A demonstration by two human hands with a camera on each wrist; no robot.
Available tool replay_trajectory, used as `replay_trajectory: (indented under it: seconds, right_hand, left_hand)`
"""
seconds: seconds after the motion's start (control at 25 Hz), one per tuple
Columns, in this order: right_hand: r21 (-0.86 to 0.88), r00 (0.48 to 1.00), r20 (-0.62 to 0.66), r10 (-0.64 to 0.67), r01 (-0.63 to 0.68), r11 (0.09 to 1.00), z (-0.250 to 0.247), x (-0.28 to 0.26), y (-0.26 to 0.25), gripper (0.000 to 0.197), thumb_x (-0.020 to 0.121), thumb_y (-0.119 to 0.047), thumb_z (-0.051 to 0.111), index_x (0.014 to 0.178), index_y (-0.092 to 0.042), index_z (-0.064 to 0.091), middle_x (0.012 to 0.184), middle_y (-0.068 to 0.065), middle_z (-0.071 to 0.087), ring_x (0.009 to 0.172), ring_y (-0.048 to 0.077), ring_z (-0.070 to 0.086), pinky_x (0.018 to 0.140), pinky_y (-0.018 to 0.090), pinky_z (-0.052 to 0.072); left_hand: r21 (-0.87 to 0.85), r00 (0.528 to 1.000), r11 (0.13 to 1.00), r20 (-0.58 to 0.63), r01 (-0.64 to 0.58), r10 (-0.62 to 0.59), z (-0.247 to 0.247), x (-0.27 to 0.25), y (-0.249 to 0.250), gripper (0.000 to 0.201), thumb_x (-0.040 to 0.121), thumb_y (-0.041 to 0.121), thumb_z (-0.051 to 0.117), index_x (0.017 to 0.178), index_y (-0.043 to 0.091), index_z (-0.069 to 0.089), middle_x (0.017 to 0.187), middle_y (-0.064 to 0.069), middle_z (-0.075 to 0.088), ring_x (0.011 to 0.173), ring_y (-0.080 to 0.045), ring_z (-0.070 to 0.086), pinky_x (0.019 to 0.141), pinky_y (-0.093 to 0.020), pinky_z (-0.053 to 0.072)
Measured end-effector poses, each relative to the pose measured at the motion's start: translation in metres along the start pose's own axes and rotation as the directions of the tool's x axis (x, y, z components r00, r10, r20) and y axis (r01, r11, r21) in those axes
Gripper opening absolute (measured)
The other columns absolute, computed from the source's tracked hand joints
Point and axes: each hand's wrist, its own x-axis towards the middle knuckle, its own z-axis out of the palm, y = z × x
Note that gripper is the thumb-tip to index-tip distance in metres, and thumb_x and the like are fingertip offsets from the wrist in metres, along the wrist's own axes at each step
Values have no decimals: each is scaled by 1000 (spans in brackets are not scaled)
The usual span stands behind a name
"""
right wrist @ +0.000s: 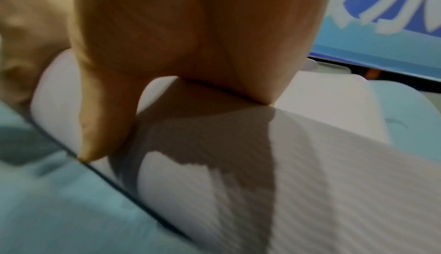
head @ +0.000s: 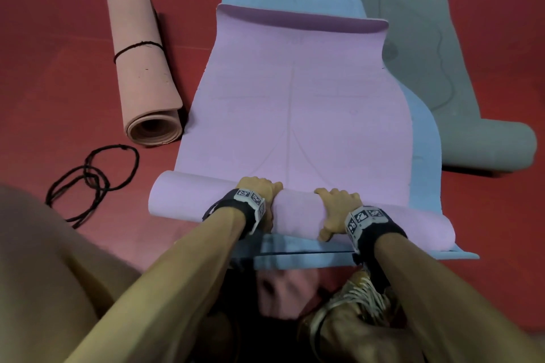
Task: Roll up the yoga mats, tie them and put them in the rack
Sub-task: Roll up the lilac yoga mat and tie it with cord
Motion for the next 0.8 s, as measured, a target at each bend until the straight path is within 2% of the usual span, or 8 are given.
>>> replay_trajectory:
  seconds: [0.12, 0.24, 0.32, 0.36, 0.48, 0.6, 0.72, 0.8]
  right_hand:
    - [-62, 997, -77, -24, 19, 998, 11, -13, -6, 118, 55, -50, 86, 150, -22, 20, 139, 7, 45, 125, 29, 44, 102, 42, 31]
    - [-40, 998, -63, -22, 20, 999, 10, -10, -7, 108, 54, -45, 87, 143, -20, 30, 134, 7, 48, 121, 29, 46, 98, 41, 32]
    - [-37, 999, -46, -17, 16, 999, 6, -7, -7, 100, 54, -43, 87, 137, -19, 37, 130, 6, 52, 119, 28, 49, 96, 41, 33]
    - [-42, 999, -28, -14, 13, 999, 3, -6, -8, 99, 53, -43, 88, 135, -18, 39, 129, 6, 54, 118, 28, 51, 96, 41, 33]
    - [-2, 997, 73, -2, 2, 1000, -9, 10, -6, 95, 46, -43, 91, 128, -22, 47, 122, 4, 62, 111, 26, 59, 88, 35, 39]
    - [90, 976, 217, -37, 18, 996, -27, 26, -1, 92, 39, -41, 94, 122, -23, 59, 119, 2, 66, 107, 24, 62, 89, 32, 52]
    - [133, 962, 266, -57, 21, 991, -26, 28, 1, 88, 39, -35, 95, 119, -23, 62, 117, 0, 68, 104, 22, 63, 90, 33, 54]
    - [174, 970, 238, -45, 3, 985, -20, 25, 3, 97, 39, -33, 93, 127, -24, 54, 122, 2, 65, 106, 24, 61, 91, 35, 51]
  left_hand:
    - [-5, 990, 1000, 140, -13, 14, -10, 11, -5, 49, 50, 39, 86, 90, 32, 59, 96, 8, 71, 87, -13, 70, 67, -22, 46]
    - [-78, 978, 997, 208, -19, 35, -5, 18, -8, 67, 46, 32, 89, 106, 34, 60, 99, 8, 72, 86, -14, 70, 66, -22, 45]
    - [-85, 987, 996, 159, 6, 7, 3, 14, -5, 85, 40, 40, 85, 118, 39, 50, 106, 8, 68, 93, -17, 68, 72, -29, 46]
    - [-83, 992, 996, 129, 10, 1, 6, 11, -3, 92, 40, 45, 83, 123, 39, 45, 112, 6, 64, 101, -19, 65, 81, -35, 46]
    - [-69, 999, 998, 50, 7, -4, 16, 0, -3, 107, 49, 58, 84, 139, 31, 31, 131, -3, 49, 123, -28, 47, 106, -52, 29]
    - [50, 998, 998, -51, 42, -39, 26, -12, 3, 121, 54, 65, 81, 147, 24, 17, 140, -7, 40, 129, -32, 39, 110, -58, 20]
    - [48, 998, 998, -50, 27, -25, 26, -8, 4, 112, 56, 59, 82, 144, 23, 22, 136, -7, 45, 125, -30, 45, 108, -56, 26]
    - [28, 1000, 1000, -18, 11, -10, 20, -3, 2, 103, 57, 54, 82, 140, 26, 27, 131, -4, 48, 121, -28, 48, 106, -53, 30]
